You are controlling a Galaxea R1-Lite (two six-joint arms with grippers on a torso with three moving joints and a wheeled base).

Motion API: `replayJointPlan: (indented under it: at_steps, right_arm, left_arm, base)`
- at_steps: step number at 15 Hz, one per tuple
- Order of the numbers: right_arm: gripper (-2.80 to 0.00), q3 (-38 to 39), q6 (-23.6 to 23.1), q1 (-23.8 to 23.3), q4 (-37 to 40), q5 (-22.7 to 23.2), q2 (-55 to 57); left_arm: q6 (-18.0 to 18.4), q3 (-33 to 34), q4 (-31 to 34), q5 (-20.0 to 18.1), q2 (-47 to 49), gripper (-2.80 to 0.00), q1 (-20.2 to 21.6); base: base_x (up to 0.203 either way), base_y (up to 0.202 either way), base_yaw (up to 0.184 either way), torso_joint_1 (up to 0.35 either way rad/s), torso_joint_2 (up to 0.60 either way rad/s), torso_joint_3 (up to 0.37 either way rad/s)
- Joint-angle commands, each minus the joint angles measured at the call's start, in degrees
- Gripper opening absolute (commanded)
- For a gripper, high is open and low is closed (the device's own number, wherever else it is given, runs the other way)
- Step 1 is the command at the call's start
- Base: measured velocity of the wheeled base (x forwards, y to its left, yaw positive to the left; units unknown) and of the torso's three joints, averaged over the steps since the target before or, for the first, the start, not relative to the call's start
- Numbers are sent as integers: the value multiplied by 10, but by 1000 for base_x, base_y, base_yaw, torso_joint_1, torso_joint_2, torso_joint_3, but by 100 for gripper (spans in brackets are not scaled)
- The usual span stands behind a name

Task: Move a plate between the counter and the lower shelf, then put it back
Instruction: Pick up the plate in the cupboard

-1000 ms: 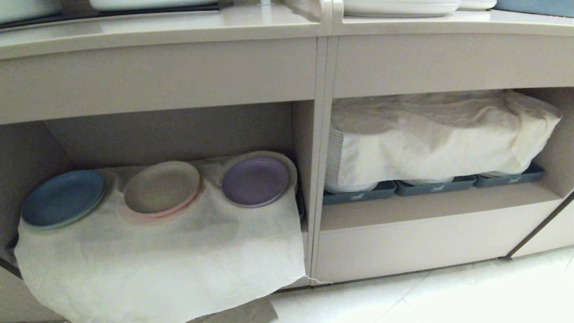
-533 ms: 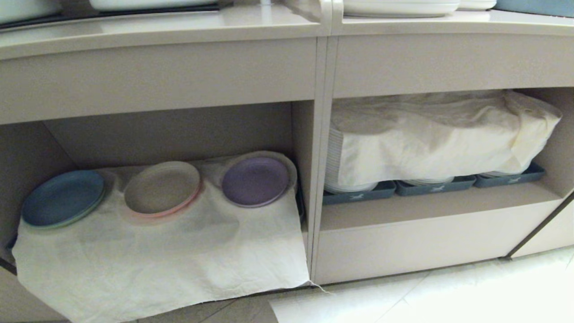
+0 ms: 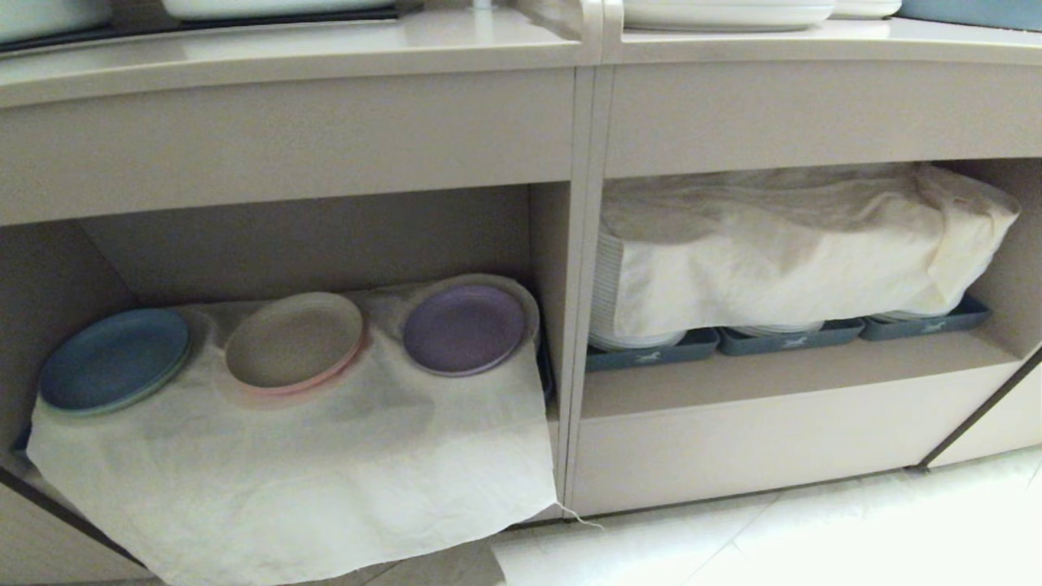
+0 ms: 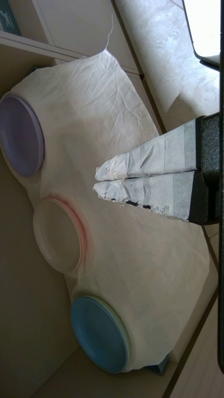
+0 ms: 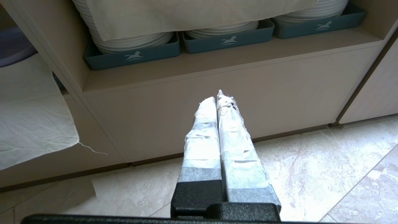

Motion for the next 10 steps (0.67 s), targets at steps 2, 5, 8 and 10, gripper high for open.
replayJointPlan:
  at_steps: [2, 5, 8, 10]
  right_arm:
    - [-280, 0, 0, 0, 0, 0, 0]
    - [-280, 0, 0, 0, -1, 0, 0]
    - [-280, 0, 0, 0, -1, 0, 0]
    - [-280, 0, 0, 0, 0, 0, 0]
  left_arm:
    - [-2, 2, -8, -2, -1, -280, 0]
    - [-4, 8, -44, -5, -1, -280, 0]
    - [-5, 14, -43, 3, -1, -280, 0]
    - [-4, 19, -36, 38, -1, -280, 0]
  base:
    - [0, 0, 0, 0, 0, 0]
    - [0, 0, 0, 0, 0, 0]
    - [0, 0, 0, 0, 0, 0]
    - [0, 0, 0, 0, 0, 0]
